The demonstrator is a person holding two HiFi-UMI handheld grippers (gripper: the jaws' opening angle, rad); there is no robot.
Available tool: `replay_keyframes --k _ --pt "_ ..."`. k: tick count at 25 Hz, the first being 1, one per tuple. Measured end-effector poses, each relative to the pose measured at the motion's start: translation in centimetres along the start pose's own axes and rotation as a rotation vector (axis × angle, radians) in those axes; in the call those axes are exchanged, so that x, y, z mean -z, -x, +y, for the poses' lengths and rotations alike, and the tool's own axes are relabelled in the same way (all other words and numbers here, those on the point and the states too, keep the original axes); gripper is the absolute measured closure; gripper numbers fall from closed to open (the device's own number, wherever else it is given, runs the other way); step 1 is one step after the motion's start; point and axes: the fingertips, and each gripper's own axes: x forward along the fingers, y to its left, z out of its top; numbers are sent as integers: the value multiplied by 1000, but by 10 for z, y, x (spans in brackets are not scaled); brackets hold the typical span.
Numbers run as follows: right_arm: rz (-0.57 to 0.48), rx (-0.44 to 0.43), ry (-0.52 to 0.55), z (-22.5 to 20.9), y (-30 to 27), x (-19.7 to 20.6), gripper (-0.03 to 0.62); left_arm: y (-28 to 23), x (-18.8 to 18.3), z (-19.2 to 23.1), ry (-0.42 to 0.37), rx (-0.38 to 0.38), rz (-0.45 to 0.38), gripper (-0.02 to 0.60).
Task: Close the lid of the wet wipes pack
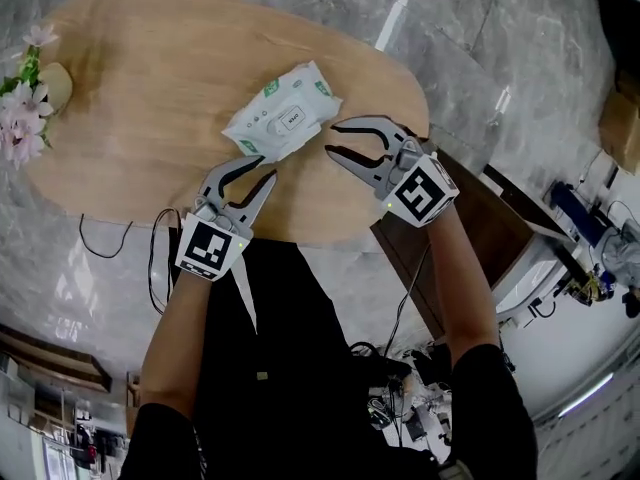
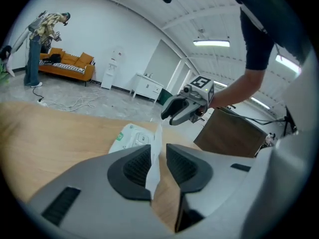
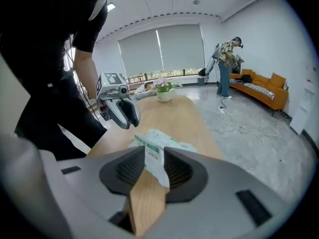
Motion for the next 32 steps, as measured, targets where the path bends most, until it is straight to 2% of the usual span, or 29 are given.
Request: replay_keyframes --k 8,13,20,32 --pt "4 -17 77 -6 -11 -7 476 -10 5 2 -14 -43 -10 476" --pt "4 -28 97 -7 -18 -12 505 -11 5 7 -20 -61 -7 482" --pt "6 -13 92 -13 -25 -14 522 -11 2 19 -28 -72 -3 483" --pt "50 76 8 -37 -51 -6 534 -17 7 54 -2 -163 38 491"
